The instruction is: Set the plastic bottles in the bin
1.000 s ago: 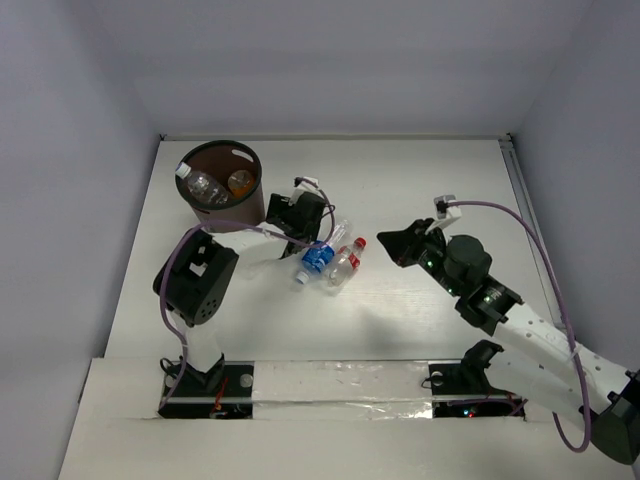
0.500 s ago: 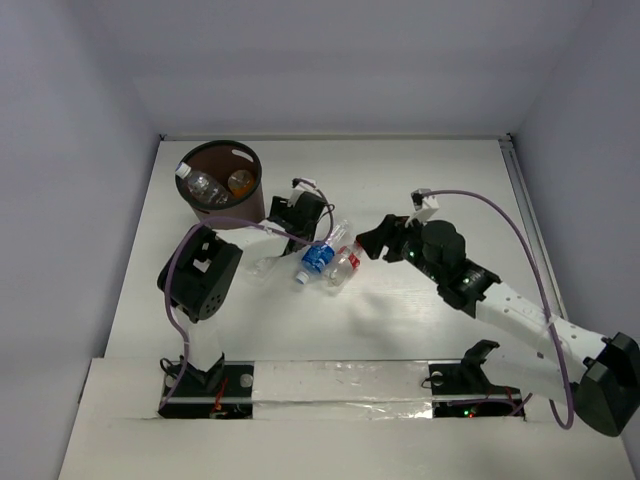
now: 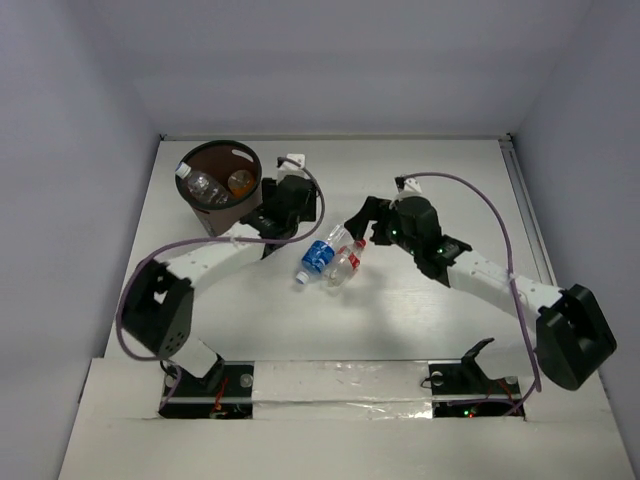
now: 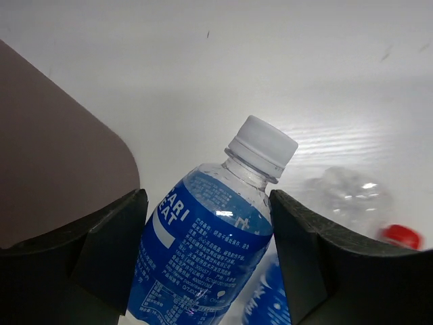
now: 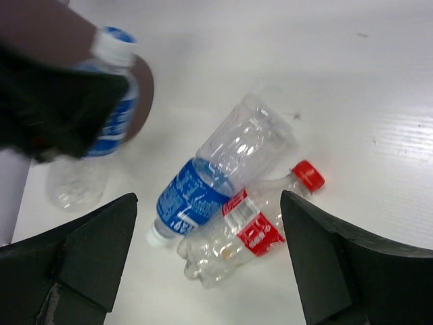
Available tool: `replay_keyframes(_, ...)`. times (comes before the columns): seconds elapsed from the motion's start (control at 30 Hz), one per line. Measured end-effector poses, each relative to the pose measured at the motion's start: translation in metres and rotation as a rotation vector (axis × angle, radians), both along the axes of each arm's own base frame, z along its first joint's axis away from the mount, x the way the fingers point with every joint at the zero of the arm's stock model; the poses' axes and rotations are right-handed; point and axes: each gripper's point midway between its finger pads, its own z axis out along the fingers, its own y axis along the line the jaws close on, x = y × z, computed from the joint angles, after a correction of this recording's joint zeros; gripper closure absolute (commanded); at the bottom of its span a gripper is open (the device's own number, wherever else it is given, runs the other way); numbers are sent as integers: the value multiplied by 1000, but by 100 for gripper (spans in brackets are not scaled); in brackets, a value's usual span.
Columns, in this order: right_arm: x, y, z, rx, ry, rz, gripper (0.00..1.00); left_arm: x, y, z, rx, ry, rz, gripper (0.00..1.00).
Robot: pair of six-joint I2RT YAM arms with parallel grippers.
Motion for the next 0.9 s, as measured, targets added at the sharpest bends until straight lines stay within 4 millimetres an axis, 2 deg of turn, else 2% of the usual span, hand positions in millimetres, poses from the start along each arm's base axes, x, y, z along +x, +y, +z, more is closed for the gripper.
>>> replay_keyframes(0.17, 32, 10, 2, -12, 31, -15, 6, -10, -3, 90, -175, -169, -36, 66)
replay_keyframes(0.3, 52, 25, 1, -23, 57, -4, 6, -20, -6, 152, -290, -282, -74, 65)
replay_keyframes(0.53, 52, 37, -34, -66, 174, 42, 8, -36, 11, 248, -422, -482, -67, 63)
replay_keyframes(0.67, 49, 37, -48, -88, 224, 50, 7, -31, 39, 296, -437, -593, 6, 63)
replay_keyframes(0.77, 51, 39, -49, -96, 238, 51, 7, -24, 69, 320, -424, -673, 87, 63)
replay_keyframes(0.9, 53, 41, -54, -107, 259, 54, 6, -16, 105, 338, -393, -762, 183, 64)
